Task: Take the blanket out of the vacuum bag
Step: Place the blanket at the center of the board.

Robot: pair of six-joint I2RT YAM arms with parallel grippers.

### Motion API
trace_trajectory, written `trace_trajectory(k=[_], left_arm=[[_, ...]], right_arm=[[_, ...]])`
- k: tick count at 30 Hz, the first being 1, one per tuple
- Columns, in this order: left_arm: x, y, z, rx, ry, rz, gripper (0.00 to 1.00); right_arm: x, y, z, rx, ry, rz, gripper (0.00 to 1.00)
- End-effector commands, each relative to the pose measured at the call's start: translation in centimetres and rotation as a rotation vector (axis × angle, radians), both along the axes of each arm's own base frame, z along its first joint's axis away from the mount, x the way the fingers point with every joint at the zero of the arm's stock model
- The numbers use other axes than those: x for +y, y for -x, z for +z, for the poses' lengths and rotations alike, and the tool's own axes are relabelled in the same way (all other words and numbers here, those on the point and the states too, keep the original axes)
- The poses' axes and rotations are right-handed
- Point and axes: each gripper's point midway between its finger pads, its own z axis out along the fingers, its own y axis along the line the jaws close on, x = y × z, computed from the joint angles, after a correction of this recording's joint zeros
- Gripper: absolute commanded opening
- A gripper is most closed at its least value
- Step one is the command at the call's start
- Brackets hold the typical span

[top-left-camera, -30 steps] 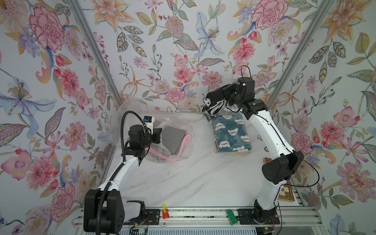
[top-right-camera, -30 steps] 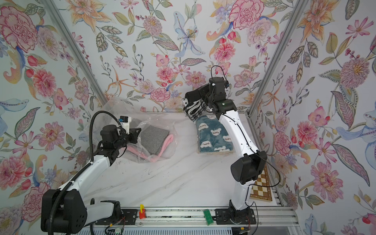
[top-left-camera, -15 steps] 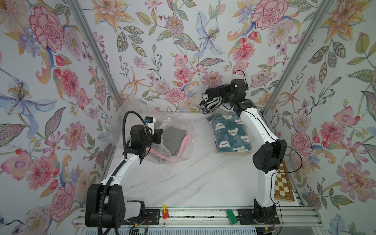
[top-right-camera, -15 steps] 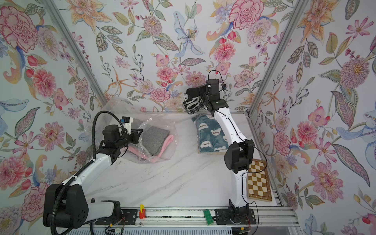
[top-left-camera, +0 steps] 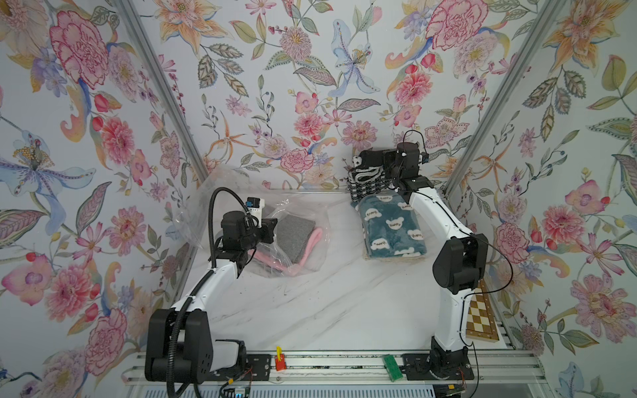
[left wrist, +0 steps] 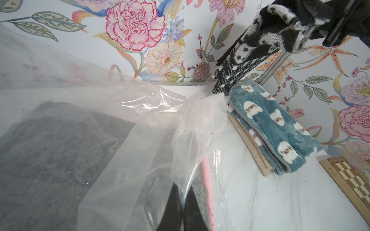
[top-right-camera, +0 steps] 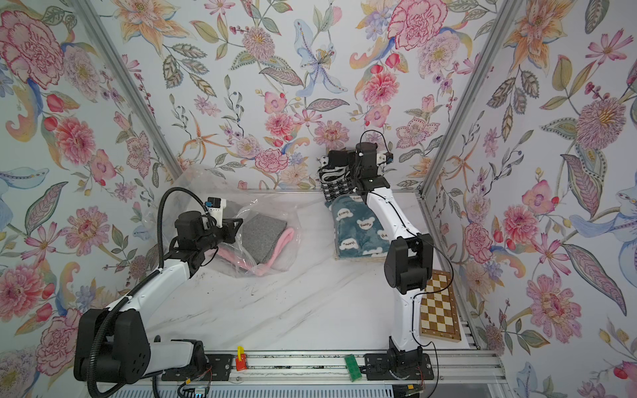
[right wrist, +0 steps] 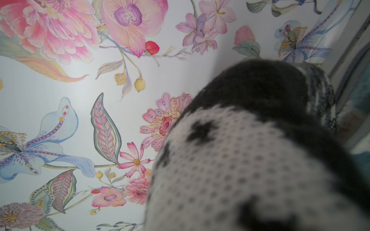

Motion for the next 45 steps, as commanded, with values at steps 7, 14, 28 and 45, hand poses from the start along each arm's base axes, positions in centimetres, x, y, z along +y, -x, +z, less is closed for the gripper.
trace_trajectory(k=[7,14,28,45], left_arm=[[-0.9,0.0,0.1,-0.007,0.016,-0.031,0.04],[-1.1,-0.1,-0.1,0.0,0.014,-0.038,0.04],[-1.6,0.0,-0.6,0.012,0.008,-0.046,0.04],[-1.7,0.0,-0.3,0.007,-0.012,-0.044,0.04]], right_arm=[[-3.3,3.7,6.9,-0.151,-0.012,-0.051,0.0],[-5.9,6.2,5.2,-0.127,-0.008,-0.082,0.0],[-4.9,9.6,-2.3,-0.021,-0.112,0.031,0.0],[-5.9,14.9,-8.6,0.142,-0.09,0.133,0.0]])
